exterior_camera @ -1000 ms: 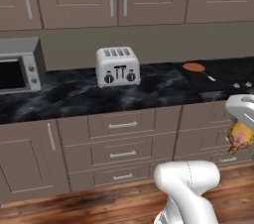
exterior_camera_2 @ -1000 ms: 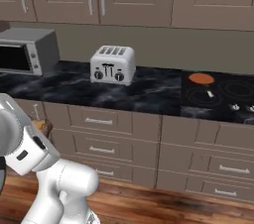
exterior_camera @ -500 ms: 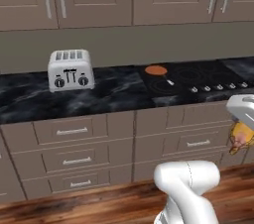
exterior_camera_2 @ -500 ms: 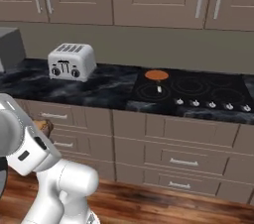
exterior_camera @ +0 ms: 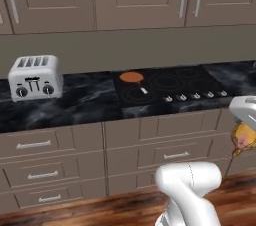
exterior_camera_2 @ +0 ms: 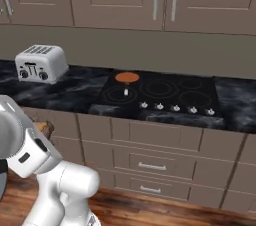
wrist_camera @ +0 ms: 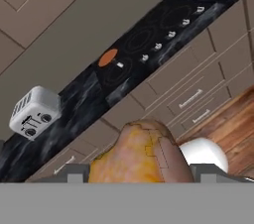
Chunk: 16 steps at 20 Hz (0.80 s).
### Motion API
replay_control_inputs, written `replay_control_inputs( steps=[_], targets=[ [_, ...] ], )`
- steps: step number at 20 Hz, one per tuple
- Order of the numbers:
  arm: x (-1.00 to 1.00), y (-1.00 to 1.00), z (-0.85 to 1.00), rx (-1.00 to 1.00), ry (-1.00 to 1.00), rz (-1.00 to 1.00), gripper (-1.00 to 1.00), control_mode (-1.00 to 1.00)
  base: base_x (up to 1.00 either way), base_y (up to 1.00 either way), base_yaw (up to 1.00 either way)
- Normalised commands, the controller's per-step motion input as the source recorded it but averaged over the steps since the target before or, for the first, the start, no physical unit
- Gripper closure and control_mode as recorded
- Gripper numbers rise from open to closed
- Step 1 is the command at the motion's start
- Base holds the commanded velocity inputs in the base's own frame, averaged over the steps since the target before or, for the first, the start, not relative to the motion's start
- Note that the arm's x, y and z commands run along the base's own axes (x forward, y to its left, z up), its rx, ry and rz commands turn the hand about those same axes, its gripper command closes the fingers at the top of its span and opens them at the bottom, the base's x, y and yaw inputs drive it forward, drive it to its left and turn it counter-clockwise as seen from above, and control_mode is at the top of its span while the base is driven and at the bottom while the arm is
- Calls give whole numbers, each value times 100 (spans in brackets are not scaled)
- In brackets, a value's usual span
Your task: Retrieve the chicken drumstick from the fridge and place it on the saucepan with marinade on the stove.
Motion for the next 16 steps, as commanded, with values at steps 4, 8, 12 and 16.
replay_control_inputs(
  steps=[4, 8, 12, 16],
  targets=[
    [0, 0, 0, 0, 0, 0, 100, 100, 76, -47, 0],
    [0, 0, 0, 0, 0, 0, 100, 100, 94, -14, 0],
    [0, 0, 0, 0, 0, 0, 100, 100, 90, 0, 0],
    [0, 0, 0, 0, 0, 0, 100, 100, 93, 0, 0]
  ],
)
